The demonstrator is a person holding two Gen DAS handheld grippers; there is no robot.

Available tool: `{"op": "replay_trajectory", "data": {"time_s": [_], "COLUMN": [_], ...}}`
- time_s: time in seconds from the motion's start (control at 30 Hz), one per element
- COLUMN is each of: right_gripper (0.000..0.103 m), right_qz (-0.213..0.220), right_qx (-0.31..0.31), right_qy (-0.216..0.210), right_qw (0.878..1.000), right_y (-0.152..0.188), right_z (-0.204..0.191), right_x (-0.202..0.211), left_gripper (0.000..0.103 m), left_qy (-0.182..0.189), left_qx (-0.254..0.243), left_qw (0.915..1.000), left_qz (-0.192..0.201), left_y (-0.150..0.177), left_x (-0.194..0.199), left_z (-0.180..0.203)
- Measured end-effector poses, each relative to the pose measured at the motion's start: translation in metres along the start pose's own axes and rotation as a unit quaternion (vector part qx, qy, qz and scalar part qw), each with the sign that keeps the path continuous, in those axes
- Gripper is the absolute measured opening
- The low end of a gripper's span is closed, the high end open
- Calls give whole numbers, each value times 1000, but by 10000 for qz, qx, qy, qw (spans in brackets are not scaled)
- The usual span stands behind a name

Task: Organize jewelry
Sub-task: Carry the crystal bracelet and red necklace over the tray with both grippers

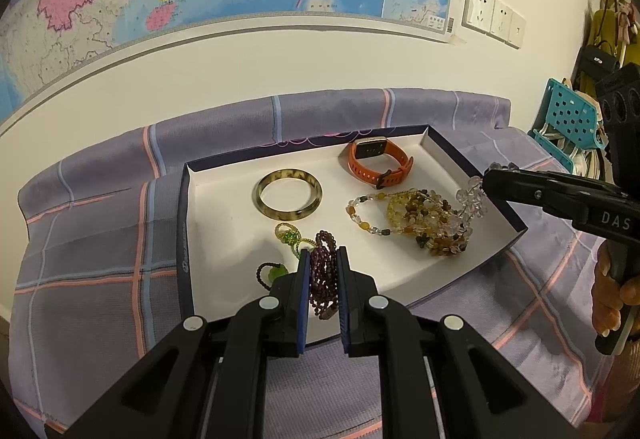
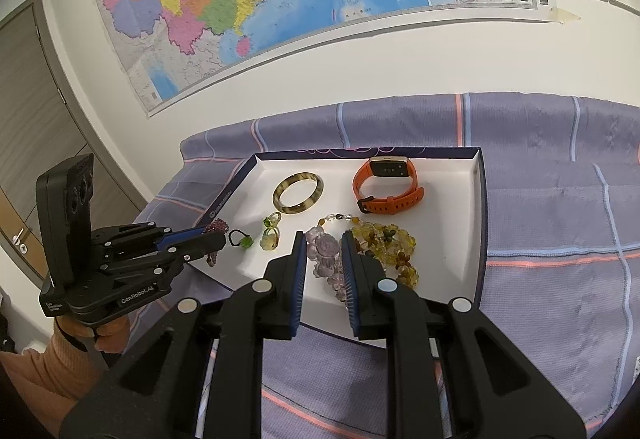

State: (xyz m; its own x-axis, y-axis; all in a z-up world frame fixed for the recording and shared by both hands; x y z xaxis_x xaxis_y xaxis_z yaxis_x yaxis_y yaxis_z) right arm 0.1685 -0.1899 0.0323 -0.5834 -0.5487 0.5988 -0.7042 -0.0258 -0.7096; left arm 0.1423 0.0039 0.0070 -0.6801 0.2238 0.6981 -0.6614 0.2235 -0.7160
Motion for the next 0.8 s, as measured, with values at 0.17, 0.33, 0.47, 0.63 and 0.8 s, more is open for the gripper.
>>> {"op": "replay_trajectory", "data": {"time_s": [0.17, 0.33, 0.47, 0.63, 0.8], "right_gripper": [18, 18, 18, 18, 18], "right_qz": [-29, -74, -110, -150, -177], "right_qx": [-16, -52, -103, -110, -111], "right_qy": [-12, -31, -58, -105, -121], "right_qw": [10000, 10000, 9999, 9998, 9997], "right_y": [0, 0, -1, 0, 1], "right_z": [1, 2, 2, 2, 1], "right_x": [-2, -6, -10, -14, -16], "left_gripper": [11, 11, 11, 11, 11], "left_qy": [-15, -22, -42, -50, -59], "left_qx": [15, 18, 31, 42, 47], "left_qw": [10000, 10000, 9999, 9998, 9997], "left_qz": [-32, -84, -141, -197, -242], "left_y": [1, 2, 3, 3, 4], "left_x": [-3, -8, -13, -17, -21], "left_z": [-1, -2, -2, -3, -3]}}
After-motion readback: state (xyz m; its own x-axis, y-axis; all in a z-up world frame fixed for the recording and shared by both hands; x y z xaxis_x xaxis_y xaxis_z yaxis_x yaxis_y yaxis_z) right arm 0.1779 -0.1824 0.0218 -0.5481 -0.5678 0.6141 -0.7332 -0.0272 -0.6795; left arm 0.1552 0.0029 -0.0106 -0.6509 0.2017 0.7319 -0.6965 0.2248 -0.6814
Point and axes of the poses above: each gripper's, at about its wrist camera, not at the fingertips, and x roughly against the way its jaws point, z to its right, y to its underside, the point moved 1 cm from there along -x, roughly the way its jaws point, and after that the axes turned 4 degrees about -x, right-handed, at the moved point
